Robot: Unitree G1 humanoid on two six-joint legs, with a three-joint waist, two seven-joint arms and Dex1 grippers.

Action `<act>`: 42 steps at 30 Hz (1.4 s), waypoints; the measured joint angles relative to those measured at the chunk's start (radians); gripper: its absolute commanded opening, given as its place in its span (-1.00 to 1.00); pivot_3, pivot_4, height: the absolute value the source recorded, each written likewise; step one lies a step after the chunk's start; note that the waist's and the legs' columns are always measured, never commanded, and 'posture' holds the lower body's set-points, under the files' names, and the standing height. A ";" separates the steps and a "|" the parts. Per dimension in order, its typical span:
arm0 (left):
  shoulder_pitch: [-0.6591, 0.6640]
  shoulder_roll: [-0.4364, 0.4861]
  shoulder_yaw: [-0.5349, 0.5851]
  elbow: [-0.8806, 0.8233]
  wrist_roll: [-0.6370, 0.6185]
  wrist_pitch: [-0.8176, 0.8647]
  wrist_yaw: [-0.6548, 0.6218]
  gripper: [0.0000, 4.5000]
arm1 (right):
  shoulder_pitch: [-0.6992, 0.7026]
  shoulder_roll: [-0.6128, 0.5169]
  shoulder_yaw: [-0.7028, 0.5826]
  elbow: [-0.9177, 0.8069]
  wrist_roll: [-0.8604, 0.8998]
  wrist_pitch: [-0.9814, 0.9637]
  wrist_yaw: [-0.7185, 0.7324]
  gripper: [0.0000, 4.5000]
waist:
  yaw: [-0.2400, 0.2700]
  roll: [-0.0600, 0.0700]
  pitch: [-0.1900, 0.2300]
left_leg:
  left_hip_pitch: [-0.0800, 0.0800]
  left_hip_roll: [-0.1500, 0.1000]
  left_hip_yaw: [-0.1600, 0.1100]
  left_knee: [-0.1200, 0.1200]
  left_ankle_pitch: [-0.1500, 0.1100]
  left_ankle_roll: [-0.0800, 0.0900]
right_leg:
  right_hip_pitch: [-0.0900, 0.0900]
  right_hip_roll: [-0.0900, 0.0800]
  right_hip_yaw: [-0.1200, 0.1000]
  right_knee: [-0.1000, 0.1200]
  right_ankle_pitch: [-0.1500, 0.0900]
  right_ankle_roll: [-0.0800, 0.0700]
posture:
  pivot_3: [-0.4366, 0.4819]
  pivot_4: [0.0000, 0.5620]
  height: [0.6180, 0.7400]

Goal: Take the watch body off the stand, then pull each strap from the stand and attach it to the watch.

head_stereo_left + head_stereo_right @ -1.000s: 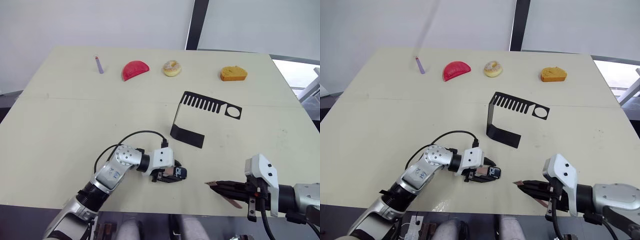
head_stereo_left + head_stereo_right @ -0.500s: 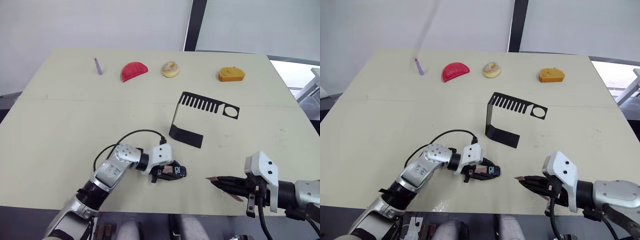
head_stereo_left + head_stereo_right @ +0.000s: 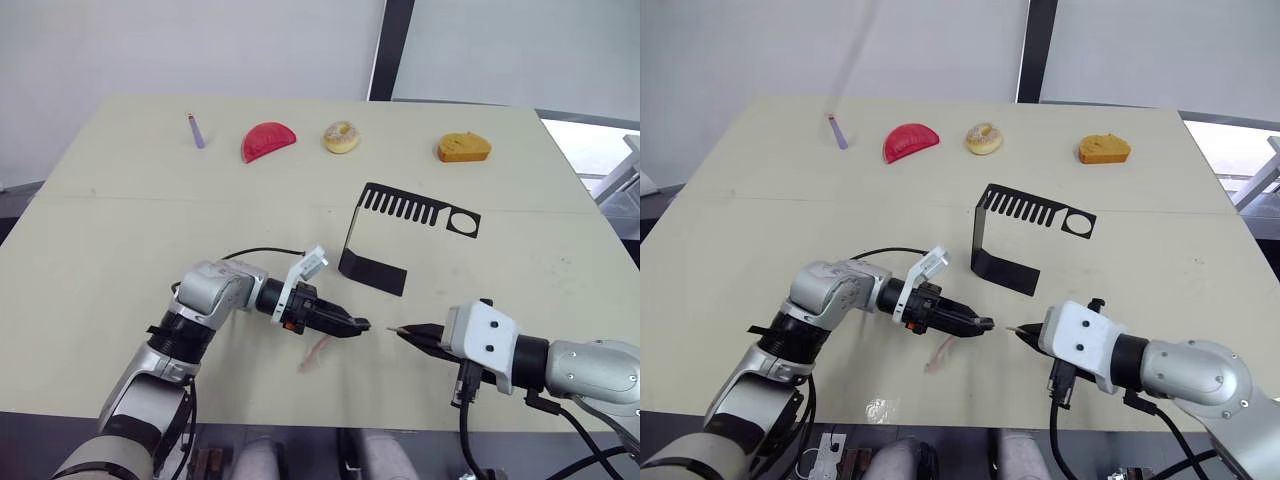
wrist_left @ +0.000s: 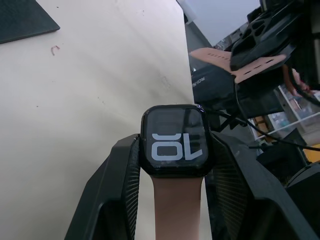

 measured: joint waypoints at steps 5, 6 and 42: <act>-0.003 -0.007 0.002 0.004 -0.020 0.025 0.015 -0.29 | -0.008 0.021 0.055 0.001 -0.087 -0.024 -0.006 -1.00 | 0.000 0.000 0.000 | 0.000 0.000 0.001 0.001 0.000 -0.001 | -0.001 0.000 0.000 0.001 0.000 0.000 | -0.05 -0.47 0.95; -0.004 -0.012 0.005 0.005 -0.023 0.031 0.019 -0.29 | -0.013 0.028 0.064 0.001 -0.098 -0.027 -0.006 -1.00 | 0.000 0.000 0.000 | 0.000 0.000 0.001 0.001 0.000 -0.001 | -0.001 0.000 0.001 0.001 0.000 0.000 | -0.05 -0.47 0.95; -0.035 -0.016 0.019 0.003 -0.095 0.067 0.086 -0.29 | -0.059 0.068 0.110 0.007 -0.183 -0.030 0.011 -1.00 | 0.000 0.000 0.000 | 0.000 0.000 0.002 0.001 0.000 -0.001 | -0.002 0.000 0.001 0.003 0.000 -0.001 | -0.05 -0.47 0.95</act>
